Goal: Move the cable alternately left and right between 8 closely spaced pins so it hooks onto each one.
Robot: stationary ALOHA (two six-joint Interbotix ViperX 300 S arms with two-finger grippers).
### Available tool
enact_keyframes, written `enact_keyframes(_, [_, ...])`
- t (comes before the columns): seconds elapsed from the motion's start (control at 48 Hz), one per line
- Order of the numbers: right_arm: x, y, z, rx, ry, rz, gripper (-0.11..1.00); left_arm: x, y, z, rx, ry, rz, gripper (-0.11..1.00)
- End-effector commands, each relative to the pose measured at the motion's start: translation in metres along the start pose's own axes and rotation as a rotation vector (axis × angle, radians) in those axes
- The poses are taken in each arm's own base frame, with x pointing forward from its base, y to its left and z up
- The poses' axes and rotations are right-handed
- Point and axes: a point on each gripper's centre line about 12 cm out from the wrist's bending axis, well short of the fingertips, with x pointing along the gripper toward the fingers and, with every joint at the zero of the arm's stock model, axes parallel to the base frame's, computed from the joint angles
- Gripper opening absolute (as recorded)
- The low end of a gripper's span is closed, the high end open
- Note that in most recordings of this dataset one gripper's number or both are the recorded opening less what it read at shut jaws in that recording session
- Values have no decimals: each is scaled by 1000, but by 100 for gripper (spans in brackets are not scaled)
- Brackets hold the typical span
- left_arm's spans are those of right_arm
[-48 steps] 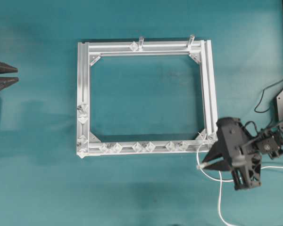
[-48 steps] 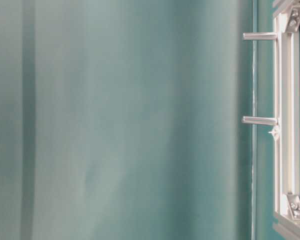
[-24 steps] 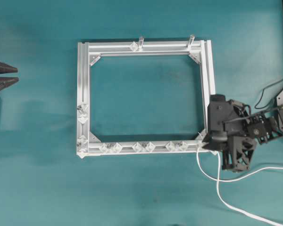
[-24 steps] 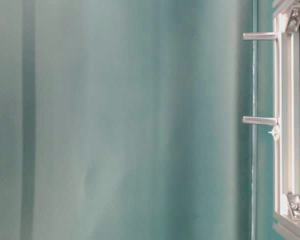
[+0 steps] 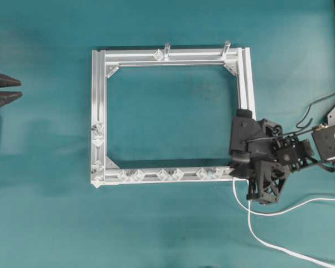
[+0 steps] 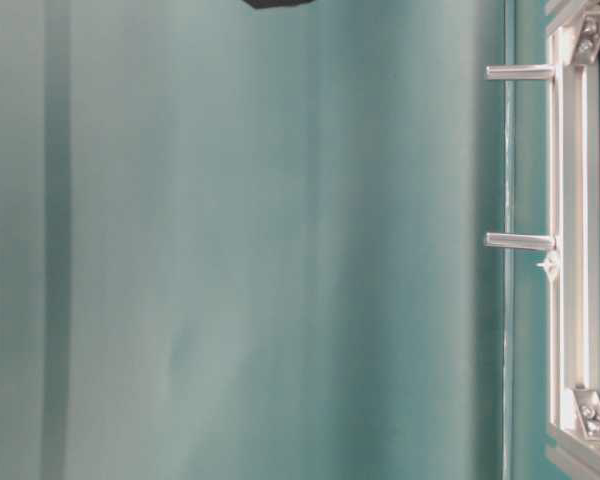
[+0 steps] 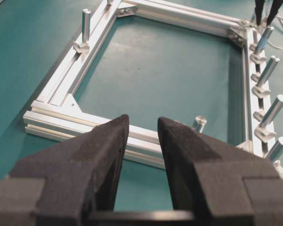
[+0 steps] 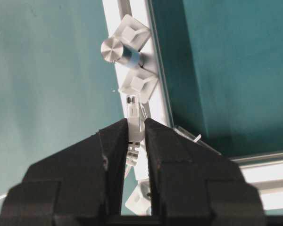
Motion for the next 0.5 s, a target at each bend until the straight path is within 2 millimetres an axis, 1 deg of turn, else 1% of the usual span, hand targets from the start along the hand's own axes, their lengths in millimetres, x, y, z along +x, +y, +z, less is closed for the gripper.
enact_keyframes(0.0, [-5,7,10,-2,-32,21,13,1,-1,4,-3,-1,-1,35])
enact_keyframes(0.25, [-6,9,14,0,-38,24,13,1,-1,4,-3,-1,-1,35])
enact_keyframes(0.479, [-4,9,13,0,-13,3,13,1,-1,4,-3,-1,-1,35])
